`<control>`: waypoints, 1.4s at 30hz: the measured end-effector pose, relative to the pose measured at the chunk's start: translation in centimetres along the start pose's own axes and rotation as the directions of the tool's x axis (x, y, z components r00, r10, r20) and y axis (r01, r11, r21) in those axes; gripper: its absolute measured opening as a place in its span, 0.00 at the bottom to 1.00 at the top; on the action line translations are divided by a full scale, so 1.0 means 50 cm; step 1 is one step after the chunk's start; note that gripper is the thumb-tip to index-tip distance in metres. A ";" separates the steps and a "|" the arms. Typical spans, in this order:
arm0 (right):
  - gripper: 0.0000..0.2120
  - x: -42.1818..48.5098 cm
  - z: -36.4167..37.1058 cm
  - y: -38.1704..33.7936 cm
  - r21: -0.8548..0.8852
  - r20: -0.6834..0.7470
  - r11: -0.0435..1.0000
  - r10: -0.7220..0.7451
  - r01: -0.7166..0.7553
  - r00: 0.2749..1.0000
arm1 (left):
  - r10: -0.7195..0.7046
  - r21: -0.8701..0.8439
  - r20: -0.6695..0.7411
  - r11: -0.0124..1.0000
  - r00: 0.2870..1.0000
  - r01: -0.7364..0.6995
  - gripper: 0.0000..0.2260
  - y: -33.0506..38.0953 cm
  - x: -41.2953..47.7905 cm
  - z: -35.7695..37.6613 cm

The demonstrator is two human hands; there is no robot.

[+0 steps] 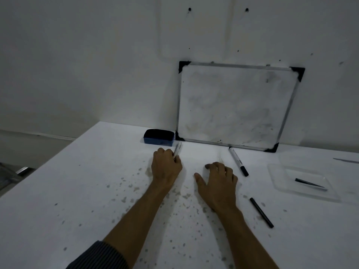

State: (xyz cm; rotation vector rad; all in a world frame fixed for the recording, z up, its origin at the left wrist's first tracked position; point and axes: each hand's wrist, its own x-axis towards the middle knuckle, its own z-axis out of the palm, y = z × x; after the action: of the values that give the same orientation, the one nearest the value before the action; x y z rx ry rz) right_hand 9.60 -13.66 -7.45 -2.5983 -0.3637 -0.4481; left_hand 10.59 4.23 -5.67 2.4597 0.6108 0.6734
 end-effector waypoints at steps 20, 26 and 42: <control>0.12 -0.019 -0.193 0.096 0.400 0.151 0.896 0.143 -0.193 0.978 | 0.433 -0.292 0.219 0.884 0.874 -0.365 0.24 0.100 -0.180 0.007; 0.19 0.035 -0.181 0.158 0.139 0.043 0.963 0.228 -0.232 0.973 | 0.465 -0.104 0.304 0.884 0.832 -0.456 0.29 0.092 -0.179 0.051; 0.12 0.003 -0.203 0.114 0.532 0.128 0.792 0.276 -0.300 0.953 | 0.138 -0.417 0.340 0.909 0.930 0.017 0.19 0.146 -0.169 -0.002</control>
State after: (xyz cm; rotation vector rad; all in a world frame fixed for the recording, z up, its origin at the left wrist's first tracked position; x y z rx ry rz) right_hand 9.09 -23.48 -1.26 -2.0485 -0.0792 -0.1444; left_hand 6.03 -5.85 -4.17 2.1261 0.2146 0.3112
